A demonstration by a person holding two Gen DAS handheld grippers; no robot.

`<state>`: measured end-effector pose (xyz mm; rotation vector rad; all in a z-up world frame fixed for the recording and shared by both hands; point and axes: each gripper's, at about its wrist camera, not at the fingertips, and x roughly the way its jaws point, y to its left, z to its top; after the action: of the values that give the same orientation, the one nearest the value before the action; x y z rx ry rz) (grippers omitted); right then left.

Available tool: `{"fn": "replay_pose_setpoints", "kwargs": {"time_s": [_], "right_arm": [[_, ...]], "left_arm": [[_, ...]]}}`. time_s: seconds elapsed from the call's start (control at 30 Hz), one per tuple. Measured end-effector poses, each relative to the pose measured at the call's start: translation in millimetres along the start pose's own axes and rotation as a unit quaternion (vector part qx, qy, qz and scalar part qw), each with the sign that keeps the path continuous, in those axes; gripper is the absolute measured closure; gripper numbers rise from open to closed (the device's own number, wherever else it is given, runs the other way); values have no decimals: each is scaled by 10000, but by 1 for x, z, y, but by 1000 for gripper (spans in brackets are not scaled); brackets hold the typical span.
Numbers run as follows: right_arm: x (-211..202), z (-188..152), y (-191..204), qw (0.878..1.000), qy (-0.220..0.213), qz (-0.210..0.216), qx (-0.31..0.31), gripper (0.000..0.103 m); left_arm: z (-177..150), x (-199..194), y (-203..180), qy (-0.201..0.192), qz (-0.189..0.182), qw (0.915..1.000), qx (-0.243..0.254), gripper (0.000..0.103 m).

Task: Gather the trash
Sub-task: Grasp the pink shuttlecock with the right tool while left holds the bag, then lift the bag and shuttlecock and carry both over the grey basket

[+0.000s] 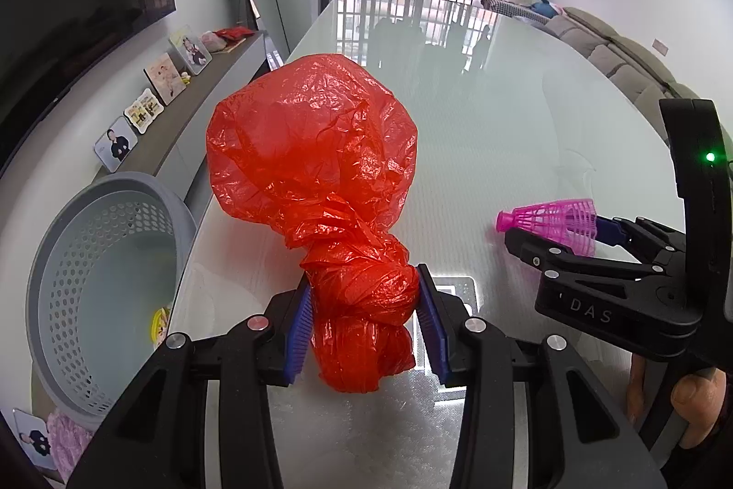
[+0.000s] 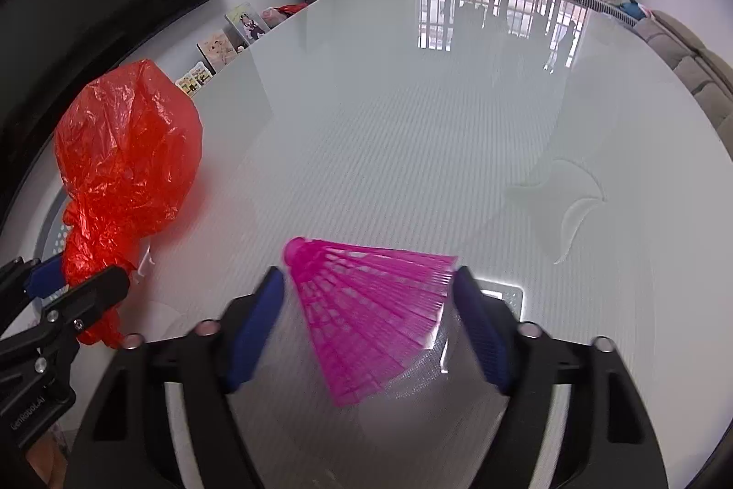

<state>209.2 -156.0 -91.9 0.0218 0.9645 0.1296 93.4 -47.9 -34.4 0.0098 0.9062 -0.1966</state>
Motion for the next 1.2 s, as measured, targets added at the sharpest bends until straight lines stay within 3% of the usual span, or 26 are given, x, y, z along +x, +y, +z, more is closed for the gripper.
{"fn": "replay_pose_setpoints", "kwargs": {"time_s": [0.37, 0.7, 0.97, 1.2], "right_arm": [[-18, -13, -3, 9997, -183, 62, 114, 41], [-49, -22, 19, 9983, -492, 292, 148, 41], [-60, -21, 56, 9969, -595, 521, 13, 41], [-54, -12, 111, 9945, -601, 820, -257, 41]], "left_arm": [[-3, -12, 3, -67, 80, 9999, -69, 62], [-11, -31, 26, -133, 227, 9994, -243, 62], [-17, -47, 55, -218, 393, 9983, -358, 62], [-23, -55, 103, -266, 694, 9956, -565, 62]]}}
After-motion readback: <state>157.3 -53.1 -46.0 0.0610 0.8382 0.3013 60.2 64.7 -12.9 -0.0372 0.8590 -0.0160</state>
